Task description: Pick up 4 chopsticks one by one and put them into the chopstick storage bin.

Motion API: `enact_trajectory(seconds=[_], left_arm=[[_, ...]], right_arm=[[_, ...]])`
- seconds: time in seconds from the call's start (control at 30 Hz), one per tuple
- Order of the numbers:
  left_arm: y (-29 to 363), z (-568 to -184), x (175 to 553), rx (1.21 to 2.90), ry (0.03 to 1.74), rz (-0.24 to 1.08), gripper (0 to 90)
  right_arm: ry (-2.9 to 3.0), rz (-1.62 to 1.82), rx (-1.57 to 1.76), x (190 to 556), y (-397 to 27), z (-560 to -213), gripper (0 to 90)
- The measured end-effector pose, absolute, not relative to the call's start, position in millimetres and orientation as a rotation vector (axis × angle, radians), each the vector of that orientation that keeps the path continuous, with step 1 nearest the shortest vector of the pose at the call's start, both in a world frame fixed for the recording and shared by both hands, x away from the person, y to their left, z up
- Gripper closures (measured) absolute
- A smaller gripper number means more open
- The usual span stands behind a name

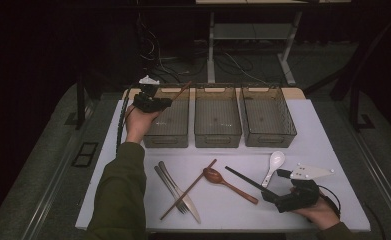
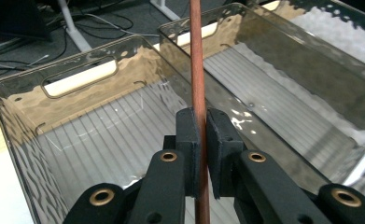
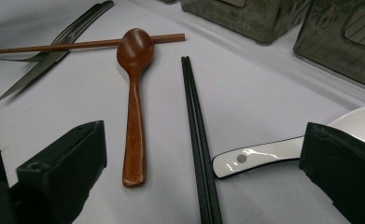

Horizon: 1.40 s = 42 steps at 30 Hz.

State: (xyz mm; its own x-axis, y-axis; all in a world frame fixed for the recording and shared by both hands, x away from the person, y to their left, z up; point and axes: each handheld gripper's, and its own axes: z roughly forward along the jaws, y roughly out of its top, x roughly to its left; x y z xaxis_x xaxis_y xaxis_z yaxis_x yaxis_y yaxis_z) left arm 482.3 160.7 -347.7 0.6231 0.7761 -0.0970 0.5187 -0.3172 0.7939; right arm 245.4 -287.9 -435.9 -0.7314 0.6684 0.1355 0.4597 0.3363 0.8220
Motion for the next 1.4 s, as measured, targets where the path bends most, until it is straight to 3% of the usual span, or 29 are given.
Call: enact_trajectory(seconds=[0.83, 1.0, 1.4], left_arm=[[157, -383, 516, 2.011, 1.217, 0.387, 82.0], [158, -382, 516, 2.001, 1.24, 0.411, 70.5], [152, -376, 510, 2.019, 1.175, 0.421, 55.7]], right_arm=[[2.371, 1.356, 1.024, 245, -289, -436, 0.7], [2.371, 1.36, 1.02, 245, -289, -436, 0.7], [2.371, 1.357, 1.025, 245, -290, -436, 0.7]])
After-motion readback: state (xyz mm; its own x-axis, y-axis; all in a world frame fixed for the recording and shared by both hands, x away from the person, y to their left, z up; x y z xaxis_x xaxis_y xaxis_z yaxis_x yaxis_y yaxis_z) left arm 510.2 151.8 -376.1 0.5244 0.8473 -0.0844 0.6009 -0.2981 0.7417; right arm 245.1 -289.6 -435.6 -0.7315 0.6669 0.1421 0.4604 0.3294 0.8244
